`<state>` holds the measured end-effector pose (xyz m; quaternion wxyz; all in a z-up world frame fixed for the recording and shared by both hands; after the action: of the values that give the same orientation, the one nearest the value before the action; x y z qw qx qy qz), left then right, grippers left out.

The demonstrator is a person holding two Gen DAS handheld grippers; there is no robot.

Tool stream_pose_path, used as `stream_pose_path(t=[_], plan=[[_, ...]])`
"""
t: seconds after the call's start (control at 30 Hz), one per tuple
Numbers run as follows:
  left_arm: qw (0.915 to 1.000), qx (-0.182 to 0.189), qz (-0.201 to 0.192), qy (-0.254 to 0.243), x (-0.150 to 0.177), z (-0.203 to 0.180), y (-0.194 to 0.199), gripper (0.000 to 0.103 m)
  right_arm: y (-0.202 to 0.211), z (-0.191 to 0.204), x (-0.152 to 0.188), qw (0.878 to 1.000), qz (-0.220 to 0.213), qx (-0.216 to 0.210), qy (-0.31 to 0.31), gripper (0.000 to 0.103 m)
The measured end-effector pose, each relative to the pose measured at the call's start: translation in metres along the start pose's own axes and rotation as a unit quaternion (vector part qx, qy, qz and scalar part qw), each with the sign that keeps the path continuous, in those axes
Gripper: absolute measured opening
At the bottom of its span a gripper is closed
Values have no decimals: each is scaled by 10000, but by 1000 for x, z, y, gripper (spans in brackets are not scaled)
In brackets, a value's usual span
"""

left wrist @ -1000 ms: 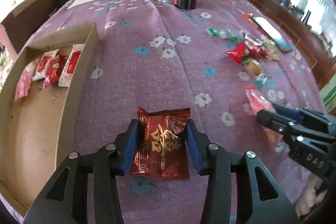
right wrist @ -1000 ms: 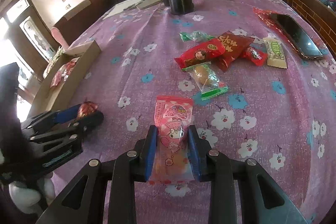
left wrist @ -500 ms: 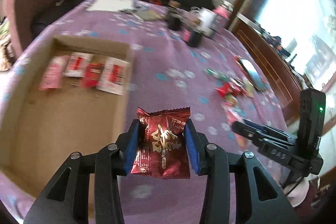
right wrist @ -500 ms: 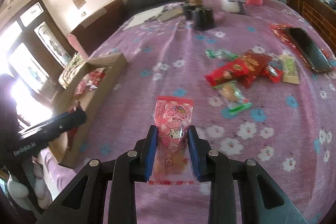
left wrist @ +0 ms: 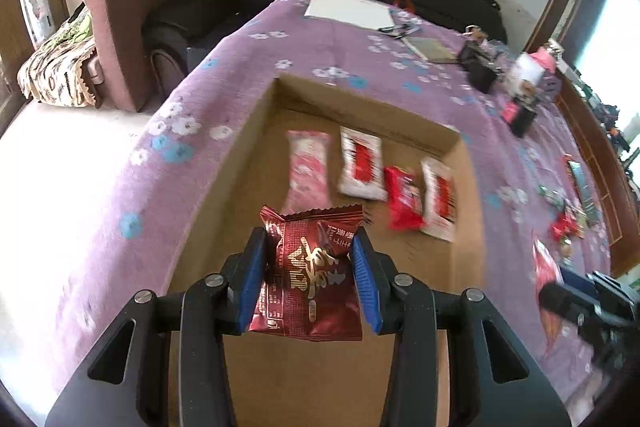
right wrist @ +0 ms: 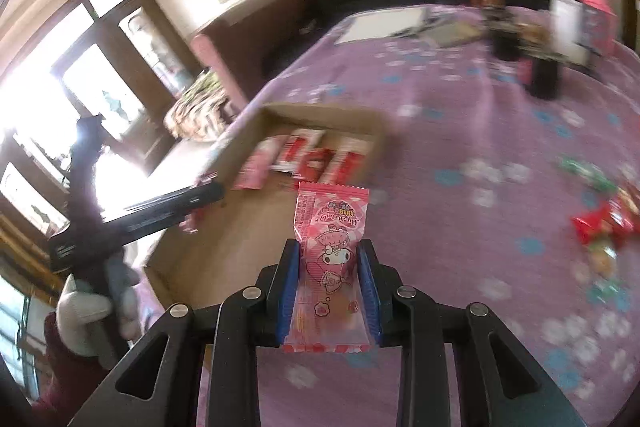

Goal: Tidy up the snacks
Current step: 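Carry the dark red bag and pink bag into the box and release both, then move both open tools back over the remaining snacks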

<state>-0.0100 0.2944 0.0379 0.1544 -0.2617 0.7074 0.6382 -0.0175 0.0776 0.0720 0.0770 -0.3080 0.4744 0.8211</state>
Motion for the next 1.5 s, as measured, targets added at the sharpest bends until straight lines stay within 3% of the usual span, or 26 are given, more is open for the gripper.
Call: stream_pose_path(t=[0.17, 0.37, 0.6, 0.77, 1.1, 1.2, 1.5], plan=[[9997, -140, 190, -79, -15, 10, -28, 40, -49, 27, -16, 9994, 337, -127, -5, 29], [9995, -30, 311, 24, -23, 18, -47, 40, -99, 46, -25, 9978, 652, 70, 117, 29], [9991, 167, 306, 251, -27, 29, -49, 43, -128, 50, -32, 9964, 802, 232, 112, 29], [9984, 315, 289, 378, -26, 31, -43, 45, -134, 46, -31, 9968, 780, 184, -40, 35], [9968, 534, -251, 530, -22, 22, 16, 47, -92, 44, -30, 9994, 348, 7, -35, 36], [9952, 694, -470, 502, -12, 8, 39, 62, -73, 40, -25, 9998, 189, -47, -68, 36], [9890, 1272, -659, 357, 29, -56, 80, 62, -6, -5, 11, 9994, -279, 28, -202, 37]])
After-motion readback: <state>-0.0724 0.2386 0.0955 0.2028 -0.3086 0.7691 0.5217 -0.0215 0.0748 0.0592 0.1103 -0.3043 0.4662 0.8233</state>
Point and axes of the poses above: each gripper's, at about its wrist camera, not at the fingertips, and y roughly against the way its jaws point, z to its left, x to its underside, the point moved 1 cm from there along -y, roughly the way its jaws point
